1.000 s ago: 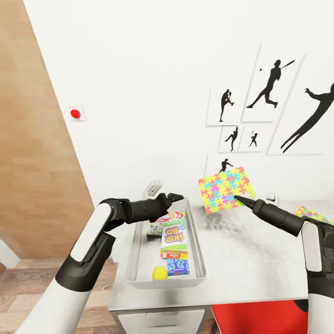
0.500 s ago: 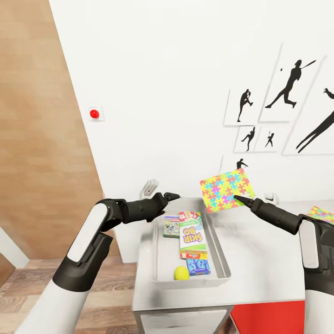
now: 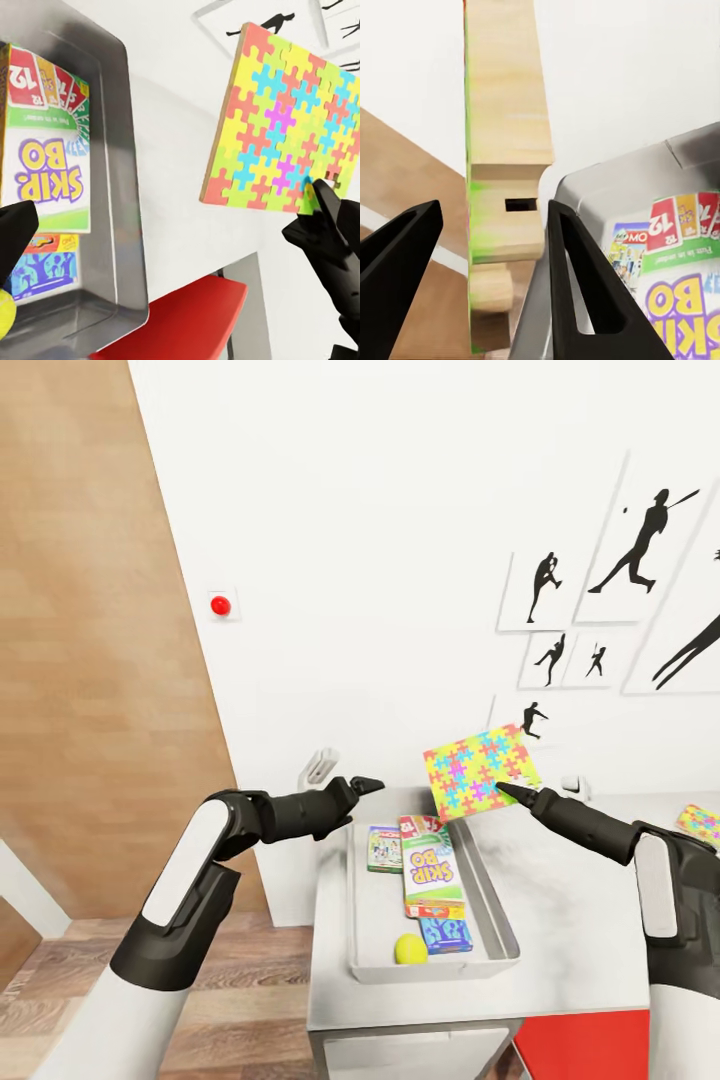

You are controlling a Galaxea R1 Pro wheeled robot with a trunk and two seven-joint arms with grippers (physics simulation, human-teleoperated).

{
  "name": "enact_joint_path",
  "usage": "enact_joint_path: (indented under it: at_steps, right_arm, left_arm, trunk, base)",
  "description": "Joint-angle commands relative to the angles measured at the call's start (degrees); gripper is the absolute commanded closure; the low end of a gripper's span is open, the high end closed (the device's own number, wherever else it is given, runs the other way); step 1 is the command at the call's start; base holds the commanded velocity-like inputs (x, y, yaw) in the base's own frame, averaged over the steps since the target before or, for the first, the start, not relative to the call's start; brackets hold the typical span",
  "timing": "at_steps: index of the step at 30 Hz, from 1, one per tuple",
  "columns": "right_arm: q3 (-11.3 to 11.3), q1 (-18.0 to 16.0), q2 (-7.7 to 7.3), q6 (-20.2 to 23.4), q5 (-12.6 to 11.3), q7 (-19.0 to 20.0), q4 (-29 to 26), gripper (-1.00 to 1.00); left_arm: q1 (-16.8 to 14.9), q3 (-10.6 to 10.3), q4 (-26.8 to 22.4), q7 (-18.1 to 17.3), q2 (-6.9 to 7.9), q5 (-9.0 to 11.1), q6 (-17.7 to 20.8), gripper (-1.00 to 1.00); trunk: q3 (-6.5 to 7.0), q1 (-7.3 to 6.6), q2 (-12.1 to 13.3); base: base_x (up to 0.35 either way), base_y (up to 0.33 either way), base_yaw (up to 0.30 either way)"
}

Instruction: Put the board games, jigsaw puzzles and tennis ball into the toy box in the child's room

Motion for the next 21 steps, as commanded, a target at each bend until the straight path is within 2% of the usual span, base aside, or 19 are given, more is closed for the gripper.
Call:
enact_joint_path:
  at_steps: [1,5,13,19,21]
  right_arm:
    - [0.31,-0.07,0.18,0.22,0.38,0.44,0.16,1.00]
    - [1.51,-0.23,1.04,0.22,0.39,-0.53,1.96,1.00]
    - [2.20,-2.34,1.78,0.22,0.39,-3.55,6.58,1.00]
    - [2.36,-3.91,1.88,0.22,0.39,-4.26,11.35,1.00]
    - [2.37,-4.85,1.88,0.22,0.39,-4.39,13.62,1.00]
  left_arm:
    - [0.07,0.28,-0.05,0.62,0.17,0.55,0.04,-1.00]
    - [0.71,1.85,-0.06,0.67,0.90,0.55,0.10,-1.00]
    - [1.50,3.17,-0.06,0.70,1.42,0.55,0.26,-1.00]
    - [1.66,3.47,-0.07,0.71,1.82,0.55,0.30,-1.00]
    - [1.71,3.83,-0.07,0.71,2.35,0.55,0.31,-1.00]
  trunk:
    - [-0.13,0.04,-0.13]
    - [-0.13,0.04,-0.13]
    - [-0.13,0.04,-0.13]
    - [-0.13,0.04,-0.13]
    - [-0.13,0.04,-0.13]
  base:
    - [0.000,0.010,0.000]
    - [0.000,0.006,0.000]
    - [0.000,0.016,0.000]
    - [0.000,0.179,0.000]
    - [0.000,0.238,0.000]
